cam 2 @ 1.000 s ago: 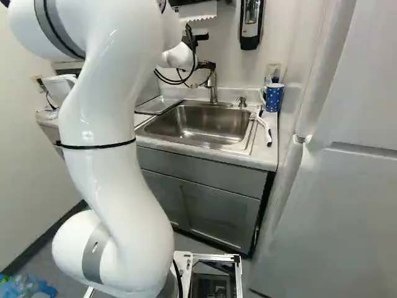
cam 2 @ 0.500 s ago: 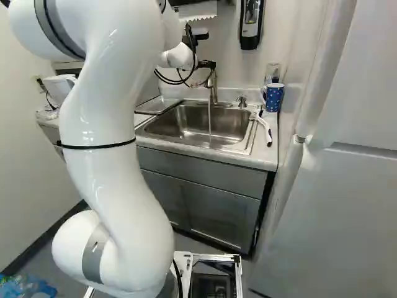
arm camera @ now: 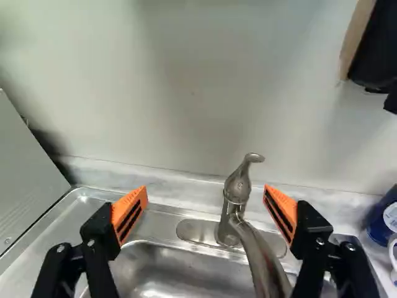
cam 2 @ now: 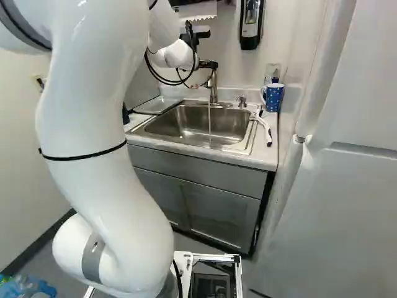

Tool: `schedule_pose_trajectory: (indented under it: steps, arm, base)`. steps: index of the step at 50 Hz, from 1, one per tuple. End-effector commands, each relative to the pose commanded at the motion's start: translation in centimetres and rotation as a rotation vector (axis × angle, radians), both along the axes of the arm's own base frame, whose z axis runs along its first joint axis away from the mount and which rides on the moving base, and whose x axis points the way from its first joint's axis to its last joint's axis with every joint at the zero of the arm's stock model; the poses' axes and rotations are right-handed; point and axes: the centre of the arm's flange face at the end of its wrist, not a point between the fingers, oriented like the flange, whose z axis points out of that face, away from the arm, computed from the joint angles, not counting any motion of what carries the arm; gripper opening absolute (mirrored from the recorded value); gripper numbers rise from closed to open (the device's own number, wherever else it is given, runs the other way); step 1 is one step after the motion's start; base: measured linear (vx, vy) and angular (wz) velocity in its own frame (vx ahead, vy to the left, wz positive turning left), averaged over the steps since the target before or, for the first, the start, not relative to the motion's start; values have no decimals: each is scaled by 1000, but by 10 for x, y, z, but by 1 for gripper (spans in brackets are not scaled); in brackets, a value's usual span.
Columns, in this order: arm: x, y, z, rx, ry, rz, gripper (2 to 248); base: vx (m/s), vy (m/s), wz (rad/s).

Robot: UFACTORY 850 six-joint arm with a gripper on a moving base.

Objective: Rinse the cup and place it in the tray

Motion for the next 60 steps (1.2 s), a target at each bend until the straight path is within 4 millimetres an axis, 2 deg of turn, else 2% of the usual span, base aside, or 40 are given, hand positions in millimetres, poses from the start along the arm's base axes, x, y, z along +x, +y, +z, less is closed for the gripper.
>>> schedule_pose_trajectory:
  steps: [60]
  arm:
    - [-128,-8,-12,24,175,-45,247]
  base:
    - [0,0,0]
